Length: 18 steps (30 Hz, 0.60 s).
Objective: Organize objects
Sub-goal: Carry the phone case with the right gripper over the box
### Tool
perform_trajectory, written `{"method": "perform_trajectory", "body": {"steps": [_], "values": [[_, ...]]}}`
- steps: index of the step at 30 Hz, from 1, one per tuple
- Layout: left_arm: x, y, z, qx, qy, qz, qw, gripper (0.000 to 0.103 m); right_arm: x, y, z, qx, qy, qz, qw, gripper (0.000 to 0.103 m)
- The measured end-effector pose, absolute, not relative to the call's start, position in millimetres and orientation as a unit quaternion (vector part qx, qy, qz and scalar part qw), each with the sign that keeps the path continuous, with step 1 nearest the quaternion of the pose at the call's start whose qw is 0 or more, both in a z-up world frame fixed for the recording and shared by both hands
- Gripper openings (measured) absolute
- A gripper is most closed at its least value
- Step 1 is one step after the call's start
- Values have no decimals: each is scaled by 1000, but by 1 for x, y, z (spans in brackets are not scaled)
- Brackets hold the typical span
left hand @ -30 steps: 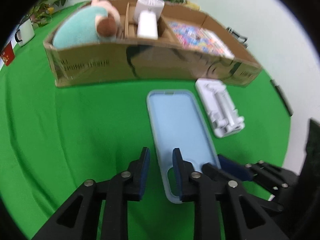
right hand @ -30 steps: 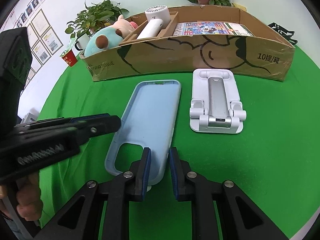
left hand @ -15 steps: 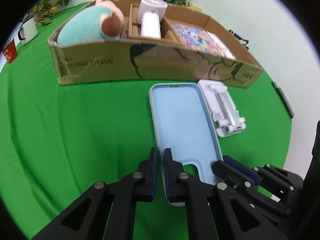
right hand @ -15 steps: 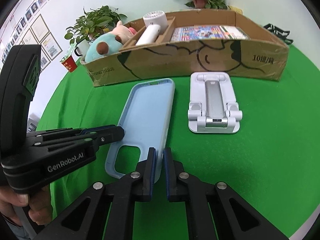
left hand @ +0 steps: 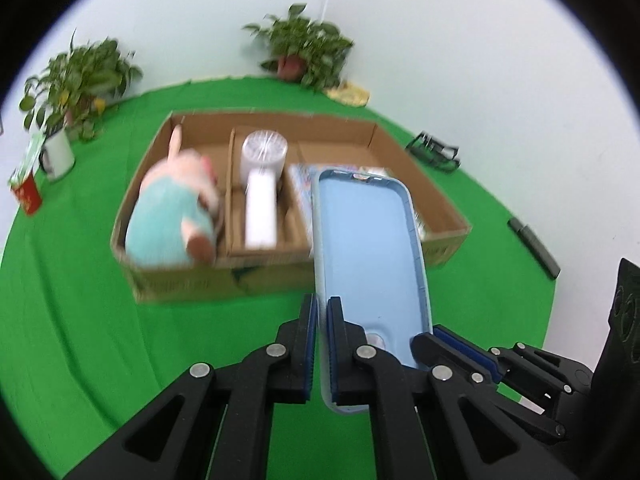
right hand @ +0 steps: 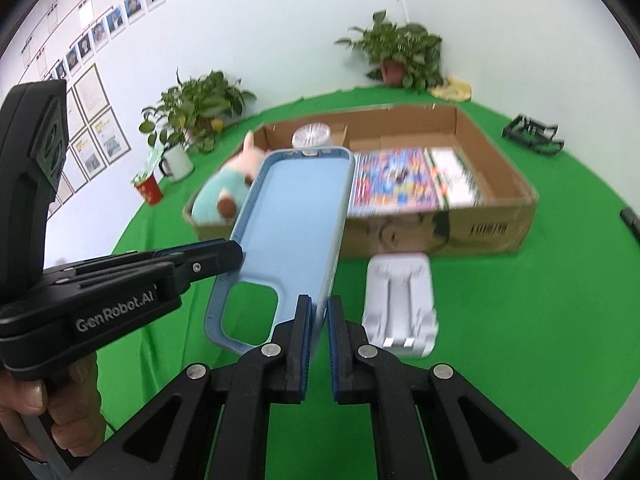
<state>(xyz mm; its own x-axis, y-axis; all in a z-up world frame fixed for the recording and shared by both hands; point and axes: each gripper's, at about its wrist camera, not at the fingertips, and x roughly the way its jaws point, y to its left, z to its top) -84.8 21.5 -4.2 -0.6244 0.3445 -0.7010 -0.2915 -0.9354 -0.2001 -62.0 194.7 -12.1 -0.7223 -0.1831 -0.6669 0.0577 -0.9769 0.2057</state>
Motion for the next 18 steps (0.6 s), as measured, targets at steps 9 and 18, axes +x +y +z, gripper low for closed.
{"method": "perform_trajectory", "body": {"steps": [9,18], "values": [[-131,35,35,-358,-21,916,182,4,-110,211,36,333,-60,-940,51,5],[-208,48,24,-401,-29,899,176,5,-202,233,50,361,-52,-930,53,5]]}}
